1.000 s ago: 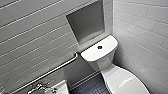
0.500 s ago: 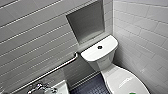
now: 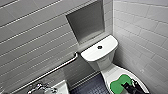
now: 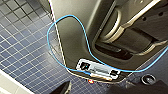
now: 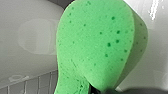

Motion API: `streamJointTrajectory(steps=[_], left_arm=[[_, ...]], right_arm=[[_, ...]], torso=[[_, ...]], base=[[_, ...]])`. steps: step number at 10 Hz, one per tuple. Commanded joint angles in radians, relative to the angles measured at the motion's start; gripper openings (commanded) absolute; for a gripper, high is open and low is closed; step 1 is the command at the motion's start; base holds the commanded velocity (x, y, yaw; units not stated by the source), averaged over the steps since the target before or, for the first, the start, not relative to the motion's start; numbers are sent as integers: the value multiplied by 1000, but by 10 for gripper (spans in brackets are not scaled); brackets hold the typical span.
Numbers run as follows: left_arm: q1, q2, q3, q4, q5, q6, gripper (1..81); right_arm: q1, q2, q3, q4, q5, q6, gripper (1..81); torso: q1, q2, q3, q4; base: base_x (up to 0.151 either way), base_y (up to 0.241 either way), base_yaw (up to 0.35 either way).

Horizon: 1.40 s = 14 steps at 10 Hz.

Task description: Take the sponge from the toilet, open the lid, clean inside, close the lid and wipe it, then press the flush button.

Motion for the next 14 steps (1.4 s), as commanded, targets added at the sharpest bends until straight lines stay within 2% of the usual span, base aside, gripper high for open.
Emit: streamJointTrajectory(steps=[1, 3, 4, 8, 11, 13, 14], left_arm=[[7, -29, -10, 0, 96, 5, 811], [10, -32, -10, -3, 96, 5, 811], [12, -34, -10, -4, 96, 5, 811], [13, -32, -10, -4, 94, 5, 811], [13, -28, -10, -1, 94, 5, 811], [15, -29, -10, 0, 94, 5, 811], [15, -28, -10, 2, 94, 5, 811]], right_arm=[[186, 122, -295, 251, -276, -178, 10], [190, 245, -475, 263, -301, -180, 10], [201, 296, -551, 265, -344, -178, 10], [189, 445, -713, 262, -428, -212, 10], [77, 445, -713, 245, -428, -217, 10], [-1, 316, -558, 228, -412, -215, 10], [-32, 244, -466, 193, -374, -214, 10]], torso=[[0, 0, 0, 0], [0, 0, 0, 0], [0, 0, 0, 0], [0, 0, 0, 0], [0, 0, 0, 0], [0, 0, 0, 0], [0, 0, 0, 0]], base=[[0, 0, 0], [0, 0, 0], [0, 0, 0], [0, 0, 0], [0, 0, 0], [0, 0, 0], [0, 0, 0]])
